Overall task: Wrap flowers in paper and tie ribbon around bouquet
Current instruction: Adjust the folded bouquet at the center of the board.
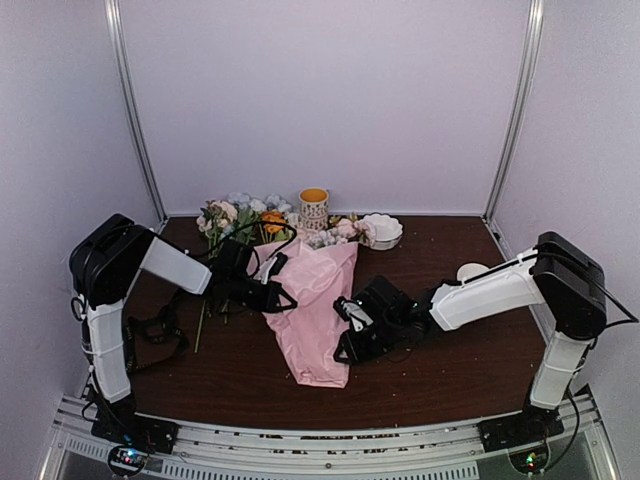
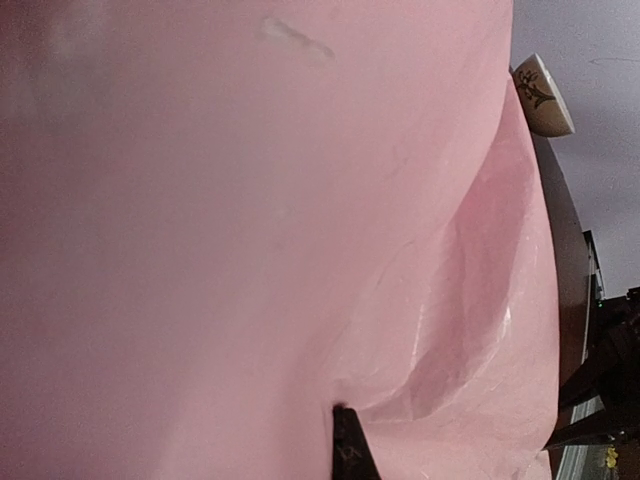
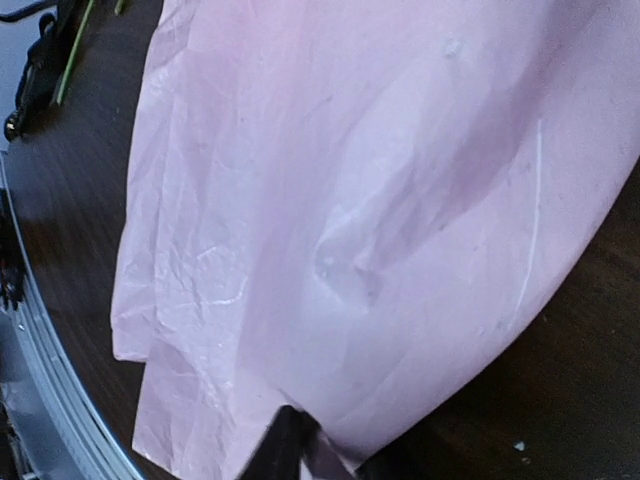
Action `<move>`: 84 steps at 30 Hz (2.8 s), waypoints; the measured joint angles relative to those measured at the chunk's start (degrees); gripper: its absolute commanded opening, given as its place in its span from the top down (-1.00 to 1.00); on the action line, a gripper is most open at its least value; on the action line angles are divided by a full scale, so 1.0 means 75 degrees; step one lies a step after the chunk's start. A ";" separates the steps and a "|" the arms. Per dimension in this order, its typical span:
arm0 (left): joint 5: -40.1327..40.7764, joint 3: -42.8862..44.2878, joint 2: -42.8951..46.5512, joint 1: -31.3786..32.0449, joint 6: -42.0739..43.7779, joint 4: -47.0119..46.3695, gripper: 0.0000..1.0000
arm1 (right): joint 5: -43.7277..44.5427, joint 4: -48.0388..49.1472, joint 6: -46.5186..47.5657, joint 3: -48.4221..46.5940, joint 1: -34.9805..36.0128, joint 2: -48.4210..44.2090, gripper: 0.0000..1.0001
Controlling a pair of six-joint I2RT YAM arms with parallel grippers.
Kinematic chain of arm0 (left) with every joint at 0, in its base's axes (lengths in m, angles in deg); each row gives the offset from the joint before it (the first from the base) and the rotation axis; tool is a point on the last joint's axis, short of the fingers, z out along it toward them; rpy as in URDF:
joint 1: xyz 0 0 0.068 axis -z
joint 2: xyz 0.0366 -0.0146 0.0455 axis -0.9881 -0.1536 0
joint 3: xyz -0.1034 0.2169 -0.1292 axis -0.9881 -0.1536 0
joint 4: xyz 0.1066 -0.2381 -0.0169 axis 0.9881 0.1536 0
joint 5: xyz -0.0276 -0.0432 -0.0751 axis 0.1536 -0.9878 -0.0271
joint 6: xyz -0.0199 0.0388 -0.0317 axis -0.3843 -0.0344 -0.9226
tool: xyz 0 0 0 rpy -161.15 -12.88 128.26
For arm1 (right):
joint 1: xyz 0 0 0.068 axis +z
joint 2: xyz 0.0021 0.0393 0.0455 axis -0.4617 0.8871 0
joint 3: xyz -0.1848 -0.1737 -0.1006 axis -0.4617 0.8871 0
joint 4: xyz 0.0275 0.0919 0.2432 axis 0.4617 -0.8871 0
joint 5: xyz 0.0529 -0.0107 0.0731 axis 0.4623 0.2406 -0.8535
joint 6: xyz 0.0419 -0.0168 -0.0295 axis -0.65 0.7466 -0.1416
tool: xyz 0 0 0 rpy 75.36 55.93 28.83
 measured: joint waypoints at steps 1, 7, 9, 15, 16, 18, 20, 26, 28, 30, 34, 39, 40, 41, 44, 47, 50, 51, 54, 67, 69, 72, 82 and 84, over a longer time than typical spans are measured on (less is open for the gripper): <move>0.0003 0.0003 0.0000 0.0003 0.0000 0.0009 1.00 | -0.0055 0.0093 -0.0015 0.0035 0.0000 0.0020 0.95; 0.0073 -0.0160 0.0111 0.0012 0.0029 -0.0064 1.00 | -0.0335 0.0886 -0.0338 0.0565 -0.0082 -0.0143 1.00; 0.0085 -0.0393 0.0236 0.0035 0.0029 -0.0143 1.00 | -0.0425 0.1128 -0.0385 0.0761 -0.0085 -0.0213 1.00; 0.0044 -0.1154 0.0860 0.0446 0.0029 0.0003 1.00 | -0.0825 0.1454 -0.0504 0.1693 0.0265 -0.0868 1.00; 0.0009 -0.1218 0.0921 0.0522 0.0029 0.0047 1.00 | -0.0851 0.1413 -0.0507 0.1810 0.0367 -0.1003 1.00; -0.0108 -0.1396 0.1046 0.0702 0.0023 0.0087 1.00 | -0.0863 0.1294 -0.0527 0.2055 0.0612 -0.1314 0.96; -0.0283 -0.1550 0.1119 0.0839 0.0017 0.0087 1.00 | -0.0866 0.1201 -0.0621 0.2276 0.0898 -0.1661 0.86; -0.0382 -0.1909 0.1256 0.0866 0.0023 -0.0166 1.00 | -0.1373 0.0224 -0.0720 0.2739 0.1545 -0.2480 0.54; -0.0376 -0.2011 0.1259 0.0866 0.0020 -0.0344 1.00 | -0.1364 -0.0344 -0.0545 0.2690 0.1448 -0.2690 0.52; -0.0367 -0.2072 0.1265 0.0868 0.0020 -0.0481 1.00 | -0.1195 -0.0956 -0.0277 0.2407 0.1169 -0.2844 0.51; -0.0353 -0.2116 0.1274 0.0868 0.0020 -0.0574 1.00 | -0.0755 -0.1443 0.0344 0.0941 0.0784 -0.2611 0.48; -0.0157 -0.2229 0.1443 0.0868 0.0023 -0.0580 1.00 | -0.0440 -0.0842 0.0761 -0.0440 0.0734 -0.1597 0.54; -0.0055 -0.2299 0.1530 0.0868 0.0020 -0.0565 1.00 | -0.0382 -0.0787 0.0822 -0.0609 0.0734 -0.1309 0.56; 0.0050 -0.2366 0.1632 0.0868 0.0023 -0.0536 1.00 | -0.0341 -0.0749 0.0880 -0.0734 0.0731 -0.0988 0.58; 0.0431 -0.2591 0.2040 0.0866 0.0079 -0.0326 1.00 | -0.0245 -0.0764 0.0956 -0.0799 0.0734 -0.0280 0.64; 0.0714 -0.2734 0.2468 0.0866 0.0224 -0.0082 0.58 | -0.0195 -0.0781 0.1014 -0.0799 0.0737 0.0268 0.67; 0.0848 -0.2725 0.2672 0.0860 0.0428 0.0006 0.13 | -0.0198 -0.0644 0.1046 -0.0799 0.0734 0.0449 0.68; 0.0871 -0.2693 0.2690 0.0848 0.0469 0.0052 0.02 | -0.0189 -0.0632 0.1049 -0.0799 0.0743 0.0449 0.68; 0.0880 -0.2500 0.2693 0.0854 0.0583 0.0172 -0.10 | -0.0146 -0.0577 0.1052 -0.0784 0.0793 0.0449 0.68; 0.1352 -0.1046 0.2614 0.0545 0.1014 0.0501 1.00 | 0.0044 -0.0490 0.1093 -0.0784 0.0892 0.0484 0.70; 0.1393 -0.1032 0.2605 0.0525 0.1032 0.0551 1.00 | 0.0047 -0.0460 0.1096 -0.0772 0.0918 0.0493 0.70; 0.1559 -0.1026 0.2602 0.0449 0.1029 0.0708 1.00 | 0.0128 -0.0446 0.1107 -0.0766 0.0968 0.0495 0.70; 0.1778 -0.1361 0.2171 0.0117 0.0883 0.0542 1.00 | 0.0463 0.0364 0.1163 -0.0286 0.1151 0.0417 0.71; 0.1778 -0.1364 0.1935 0.0117 0.0880 0.0361 1.00 | 0.0507 0.0466 0.1198 -0.0143 0.1192 0.0323 0.70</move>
